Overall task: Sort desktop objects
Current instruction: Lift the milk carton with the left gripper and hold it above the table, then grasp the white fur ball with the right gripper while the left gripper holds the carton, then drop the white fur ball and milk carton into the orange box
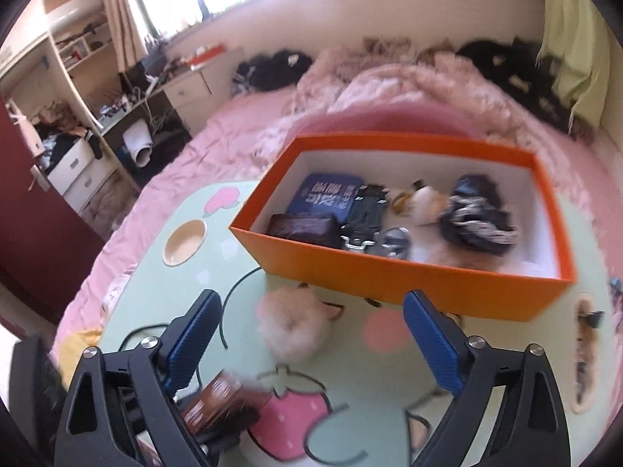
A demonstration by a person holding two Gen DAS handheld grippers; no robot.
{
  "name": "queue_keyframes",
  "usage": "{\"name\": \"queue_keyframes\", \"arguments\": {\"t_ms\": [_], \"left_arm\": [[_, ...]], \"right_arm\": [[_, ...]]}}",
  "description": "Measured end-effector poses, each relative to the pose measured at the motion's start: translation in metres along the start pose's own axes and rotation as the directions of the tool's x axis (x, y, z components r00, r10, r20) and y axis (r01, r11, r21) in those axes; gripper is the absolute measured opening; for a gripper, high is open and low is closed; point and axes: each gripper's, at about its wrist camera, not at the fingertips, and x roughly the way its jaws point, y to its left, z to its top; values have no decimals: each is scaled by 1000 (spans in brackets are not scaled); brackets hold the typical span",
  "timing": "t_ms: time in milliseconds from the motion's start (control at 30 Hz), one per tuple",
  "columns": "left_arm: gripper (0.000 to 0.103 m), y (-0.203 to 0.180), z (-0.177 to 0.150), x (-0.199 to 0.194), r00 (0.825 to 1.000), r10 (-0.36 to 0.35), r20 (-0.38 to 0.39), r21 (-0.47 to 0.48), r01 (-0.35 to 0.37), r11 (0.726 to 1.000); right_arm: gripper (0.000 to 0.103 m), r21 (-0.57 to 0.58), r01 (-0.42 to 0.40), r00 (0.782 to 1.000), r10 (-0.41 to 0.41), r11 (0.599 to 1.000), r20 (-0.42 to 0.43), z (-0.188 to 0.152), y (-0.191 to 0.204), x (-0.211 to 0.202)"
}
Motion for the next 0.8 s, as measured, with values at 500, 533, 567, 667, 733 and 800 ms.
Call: {"name": "queue_keyframes", "arguments": {"t_ms": [500, 533, 567, 667, 733, 800], "left_arm": [[20, 19, -6, -8, 1000, -24, 0, -63, 24, 998], [20, 19, -5, -8, 1000, -24, 0, -63, 24, 998], [20, 19, -3, -9, 1000, -23, 4, -64, 23, 998], [20, 20, 6, -13, 999, -24, 27, -66, 25, 998], [20, 20, 14, -19, 999, -20, 49, -58, 23, 998], [20, 21, 26, -21, 997, -15, 73, -50, 18, 999]], "right_arm": [[28, -43, 42, 998, -44, 998, -41, -39, -4, 22], [28, -50, 46, 999, -47, 998, -19, -42, -6, 15], [28, -52, 49, 999, -49, 997, -2, -44, -6, 9], [28, -45, 56, 996, -52, 997, 76, -44, -16, -19], [28, -31, 65, 989, -60, 997, 133, -39, -20, -38], [28, -15, 75, 978, -71, 997, 197, -30, -26, -58]]}}
